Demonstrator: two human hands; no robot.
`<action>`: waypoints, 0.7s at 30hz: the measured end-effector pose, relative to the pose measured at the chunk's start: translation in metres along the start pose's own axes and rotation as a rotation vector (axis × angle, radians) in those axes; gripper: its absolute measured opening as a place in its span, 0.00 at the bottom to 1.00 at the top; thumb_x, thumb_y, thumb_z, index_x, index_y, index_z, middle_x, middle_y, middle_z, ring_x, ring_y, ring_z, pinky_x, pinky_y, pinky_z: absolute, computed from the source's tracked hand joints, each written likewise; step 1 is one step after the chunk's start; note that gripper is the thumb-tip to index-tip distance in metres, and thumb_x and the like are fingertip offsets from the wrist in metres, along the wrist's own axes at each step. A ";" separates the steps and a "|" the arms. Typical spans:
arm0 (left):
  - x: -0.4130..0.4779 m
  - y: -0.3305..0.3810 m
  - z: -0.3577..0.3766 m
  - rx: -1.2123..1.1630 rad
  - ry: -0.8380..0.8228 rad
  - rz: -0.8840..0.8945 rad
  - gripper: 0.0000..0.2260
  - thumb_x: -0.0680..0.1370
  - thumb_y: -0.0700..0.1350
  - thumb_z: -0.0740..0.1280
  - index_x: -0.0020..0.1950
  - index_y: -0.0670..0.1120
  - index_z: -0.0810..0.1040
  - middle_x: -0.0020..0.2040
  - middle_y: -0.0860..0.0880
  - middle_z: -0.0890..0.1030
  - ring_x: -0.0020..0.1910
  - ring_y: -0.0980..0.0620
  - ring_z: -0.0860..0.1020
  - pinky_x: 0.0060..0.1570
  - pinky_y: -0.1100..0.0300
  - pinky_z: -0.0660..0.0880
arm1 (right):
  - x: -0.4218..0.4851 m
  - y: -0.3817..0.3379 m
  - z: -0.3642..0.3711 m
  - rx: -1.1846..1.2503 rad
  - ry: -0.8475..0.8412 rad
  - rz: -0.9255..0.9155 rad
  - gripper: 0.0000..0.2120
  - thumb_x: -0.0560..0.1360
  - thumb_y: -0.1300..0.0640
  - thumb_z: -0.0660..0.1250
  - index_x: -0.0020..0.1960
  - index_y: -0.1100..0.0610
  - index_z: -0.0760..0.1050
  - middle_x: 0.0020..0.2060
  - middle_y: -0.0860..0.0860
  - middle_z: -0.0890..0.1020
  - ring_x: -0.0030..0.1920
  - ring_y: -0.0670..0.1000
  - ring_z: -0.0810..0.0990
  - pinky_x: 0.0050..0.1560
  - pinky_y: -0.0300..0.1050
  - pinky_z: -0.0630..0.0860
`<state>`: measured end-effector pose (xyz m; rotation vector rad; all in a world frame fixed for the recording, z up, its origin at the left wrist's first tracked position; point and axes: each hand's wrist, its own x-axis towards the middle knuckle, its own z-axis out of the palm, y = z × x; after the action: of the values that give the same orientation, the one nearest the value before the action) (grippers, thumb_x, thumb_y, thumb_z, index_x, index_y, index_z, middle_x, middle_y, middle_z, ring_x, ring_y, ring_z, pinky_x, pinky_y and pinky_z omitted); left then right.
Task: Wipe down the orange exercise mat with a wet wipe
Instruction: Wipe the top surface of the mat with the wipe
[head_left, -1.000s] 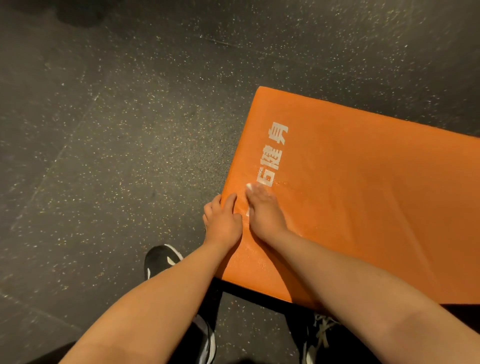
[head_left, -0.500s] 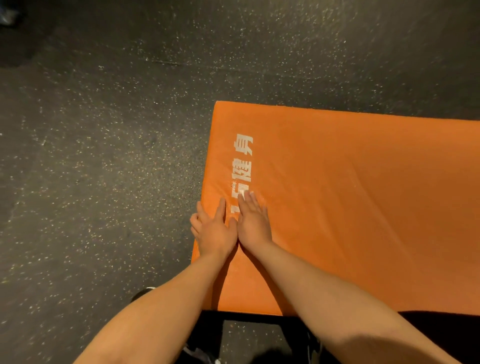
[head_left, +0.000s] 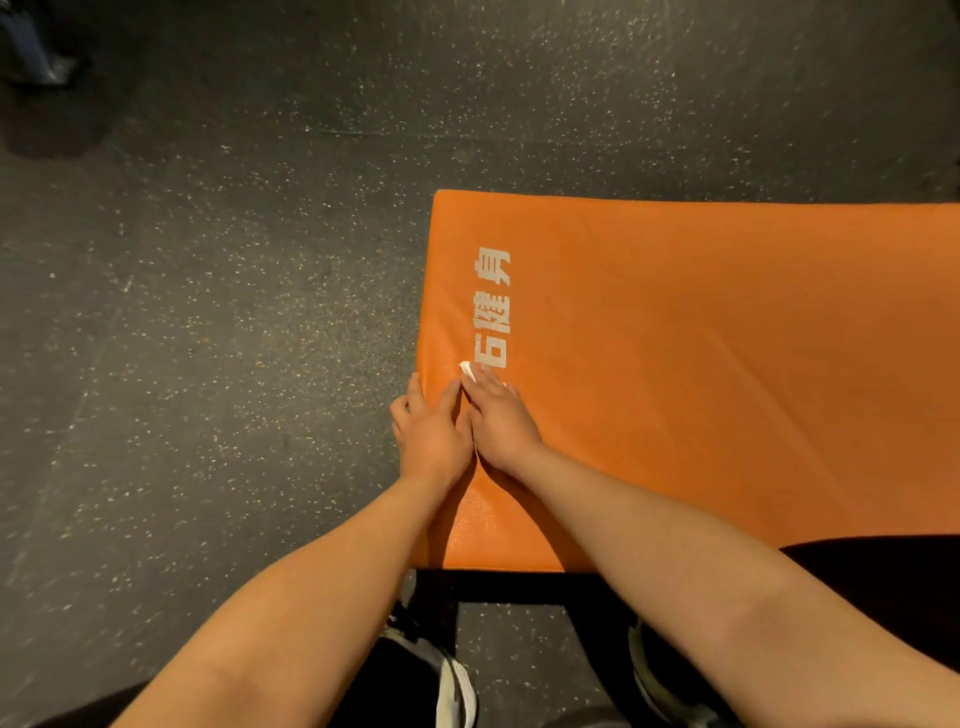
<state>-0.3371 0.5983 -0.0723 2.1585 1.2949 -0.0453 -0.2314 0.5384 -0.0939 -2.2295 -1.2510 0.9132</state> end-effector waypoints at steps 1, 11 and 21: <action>0.000 -0.003 -0.002 -0.006 -0.003 0.009 0.22 0.83 0.50 0.60 0.77 0.57 0.66 0.81 0.40 0.51 0.74 0.39 0.54 0.74 0.44 0.58 | 0.000 0.004 -0.003 -0.051 -0.026 -0.021 0.27 0.85 0.60 0.52 0.83 0.51 0.53 0.82 0.47 0.52 0.82 0.49 0.46 0.80 0.56 0.44; 0.001 -0.003 -0.007 -0.086 -0.016 -0.006 0.24 0.82 0.46 0.60 0.78 0.54 0.64 0.81 0.42 0.53 0.76 0.41 0.52 0.76 0.46 0.57 | 0.004 -0.014 0.004 0.051 -0.022 0.081 0.29 0.82 0.61 0.54 0.82 0.53 0.55 0.82 0.49 0.54 0.82 0.49 0.47 0.81 0.55 0.46; 0.006 -0.006 -0.009 -0.158 -0.010 -0.038 0.24 0.82 0.42 0.59 0.79 0.50 0.64 0.80 0.42 0.57 0.76 0.45 0.52 0.77 0.51 0.55 | 0.018 -0.006 -0.004 -0.062 0.028 0.205 0.28 0.84 0.60 0.52 0.83 0.52 0.53 0.82 0.49 0.52 0.82 0.49 0.46 0.80 0.55 0.44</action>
<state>-0.3416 0.6098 -0.0702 1.9978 1.2892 0.0299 -0.2254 0.5571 -0.0939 -2.4453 -1.0655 0.9253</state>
